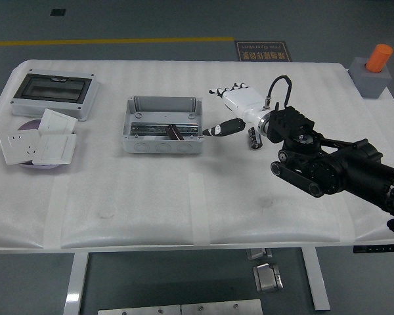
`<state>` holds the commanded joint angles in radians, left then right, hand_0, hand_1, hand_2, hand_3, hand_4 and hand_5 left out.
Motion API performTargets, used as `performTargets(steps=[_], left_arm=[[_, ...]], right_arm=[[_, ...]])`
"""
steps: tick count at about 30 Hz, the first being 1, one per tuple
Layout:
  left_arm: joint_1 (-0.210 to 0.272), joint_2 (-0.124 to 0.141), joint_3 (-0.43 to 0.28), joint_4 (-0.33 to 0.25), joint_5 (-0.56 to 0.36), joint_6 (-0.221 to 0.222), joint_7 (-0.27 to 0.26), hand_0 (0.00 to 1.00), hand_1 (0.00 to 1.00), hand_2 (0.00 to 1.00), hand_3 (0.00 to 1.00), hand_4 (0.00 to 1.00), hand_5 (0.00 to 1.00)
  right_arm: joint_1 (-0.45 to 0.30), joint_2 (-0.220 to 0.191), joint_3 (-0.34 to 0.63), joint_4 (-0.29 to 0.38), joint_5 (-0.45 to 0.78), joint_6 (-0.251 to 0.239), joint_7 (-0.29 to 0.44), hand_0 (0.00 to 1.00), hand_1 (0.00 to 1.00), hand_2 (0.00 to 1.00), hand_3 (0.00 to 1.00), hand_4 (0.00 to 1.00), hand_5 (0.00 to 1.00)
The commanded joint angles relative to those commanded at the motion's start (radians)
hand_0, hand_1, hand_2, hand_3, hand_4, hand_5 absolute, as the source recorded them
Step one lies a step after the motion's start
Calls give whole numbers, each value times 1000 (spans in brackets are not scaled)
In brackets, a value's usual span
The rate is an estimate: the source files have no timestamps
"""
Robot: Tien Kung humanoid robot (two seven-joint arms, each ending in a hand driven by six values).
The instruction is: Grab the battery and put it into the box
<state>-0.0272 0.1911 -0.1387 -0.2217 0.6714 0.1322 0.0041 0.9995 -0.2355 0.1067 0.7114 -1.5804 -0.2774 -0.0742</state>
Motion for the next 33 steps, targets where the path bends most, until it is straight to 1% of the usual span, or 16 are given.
performTargets(steps=[3, 4, 6, 8, 9, 10, 15, 16, 25, 33], left_arm=[[2, -1, 2, 0, -5, 1, -1, 591, 615, 492, 613, 459, 514], [1, -1, 3, 1, -7, 1, -2, 592, 614, 489, 612, 449, 506], [0, 0, 8, 1, -13, 4, -5, 592, 614, 489, 612, 449, 506], [-1, 0, 10, 1, -15, 5, -7, 592, 614, 489, 612, 449, 506], [-1, 0, 10, 1, -16, 5, -7, 592, 614, 489, 612, 449, 506], [-2, 0, 10, 1, -16, 5, -8, 591, 613, 487, 612, 446, 504], [-5, 0, 13, 0, -18, 7, -11, 591, 613, 487, 612, 446, 504], [-6, 1, 15, 0, -20, 7, -12, 591, 613, 487, 612, 445, 505], [-6, 0, 25, -4, -32, 9, -17, 591, 613, 486, 612, 443, 502], [-9, -2, 29, -5, -34, 10, -20, 591, 613, 486, 612, 442, 501]], right_arm=[[-16, -55, -32, -15, 17, 5, 6, 998, 910, 870, 943, 998, 722], [-21, -70, -41, -19, 22, 6, 9, 963, 844, 811, 903, 998, 718], [-30, -91, -56, -28, 30, 8, 14, 963, 844, 811, 903, 998, 718], [-37, -101, -64, -35, 35, 8, 18, 963, 844, 811, 903, 998, 718], [-39, -103, -67, -38, 38, 8, 20, 963, 844, 811, 903, 998, 718], [-40, -104, -69, -40, 39, 7, 21, 944, 831, 800, 880, 998, 712], [-44, -99, -75, -43, 43, 4, 28, 944, 831, 800, 880, 998, 712], [-44, -98, -77, -44, 44, 4, 28, 935, 825, 796, 868, 998, 711], [-51, -92, -98, -51, 52, 6, 33, 931, 820, 792, 866, 998, 711], [-48, -75, -95, -53, 41, 11, 34, 926, 817, 791, 861, 998, 712]])
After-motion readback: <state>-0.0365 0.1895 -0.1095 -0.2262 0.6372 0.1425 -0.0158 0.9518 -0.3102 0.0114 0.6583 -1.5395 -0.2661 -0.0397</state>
